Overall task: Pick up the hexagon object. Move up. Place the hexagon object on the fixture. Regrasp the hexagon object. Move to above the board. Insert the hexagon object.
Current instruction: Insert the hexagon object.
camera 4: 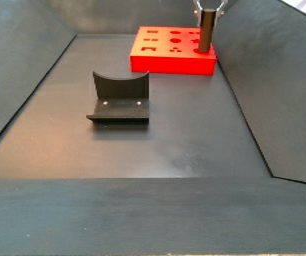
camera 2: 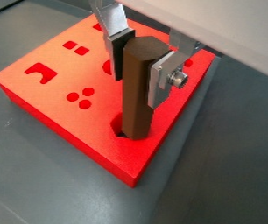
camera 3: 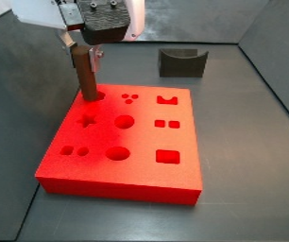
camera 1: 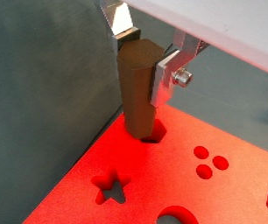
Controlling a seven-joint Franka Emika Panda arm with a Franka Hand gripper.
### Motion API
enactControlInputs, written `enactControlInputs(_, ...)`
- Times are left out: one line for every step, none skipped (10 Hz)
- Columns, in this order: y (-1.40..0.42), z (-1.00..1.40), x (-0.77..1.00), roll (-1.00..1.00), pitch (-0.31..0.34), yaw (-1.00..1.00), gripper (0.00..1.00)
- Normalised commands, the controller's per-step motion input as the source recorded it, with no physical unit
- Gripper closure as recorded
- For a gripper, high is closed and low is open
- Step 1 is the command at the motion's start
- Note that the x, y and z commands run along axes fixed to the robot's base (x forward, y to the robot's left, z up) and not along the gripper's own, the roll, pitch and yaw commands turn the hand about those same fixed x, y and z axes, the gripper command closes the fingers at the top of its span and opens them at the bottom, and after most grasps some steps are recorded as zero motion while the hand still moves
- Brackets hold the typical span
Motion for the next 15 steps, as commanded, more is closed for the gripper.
enactControlInputs(0.00, -0.91, 0.14, 0.00, 0.000, -0.76, 1.00)
enactControlInputs(0.00, -0.84, 0.10, -0.01, -0.001, -0.98, 1.00)
enactControlInputs(0.01, -0.71, 0.15, -0.03, 0.000, -0.97, 1.00)
enactControlInputs(0.00, -0.47, 0.22, -0.05, -0.026, -0.87, 1.00)
enactControlInputs(0.00, 0.00, 0.11, -0.01, 0.009, -0.09, 1.00)
enactControlInputs(0.00, -0.03, 0.00, 0.00, 0.000, 0.00, 1.00)
enactControlInputs(0.00, -0.15, 0.23, 0.00, 0.001, -0.20, 1.00)
enactControlInputs(0.04, -0.27, 0.55, 0.00, 0.030, -0.53, 1.00)
enactControlInputs(0.10, -0.35, 0.41, 0.00, 0.043, -0.64, 1.00)
enactControlInputs(0.09, -0.44, 0.33, 0.05, 0.139, -0.60, 1.00)
enactControlInputs(0.02, -0.54, 0.20, 0.11, 0.149, -0.38, 1.00)
enactControlInputs(0.00, -0.78, 0.11, 0.00, 0.040, -0.27, 1.00)
enactControlInputs(-0.01, -1.00, 0.00, 0.00, 0.000, -0.26, 1.00)
enactControlInputs(0.00, -1.00, 0.00, 0.00, -0.004, -0.23, 1.00)
enactControlInputs(0.00, -0.85, 0.00, 0.00, 0.000, -0.04, 1.00)
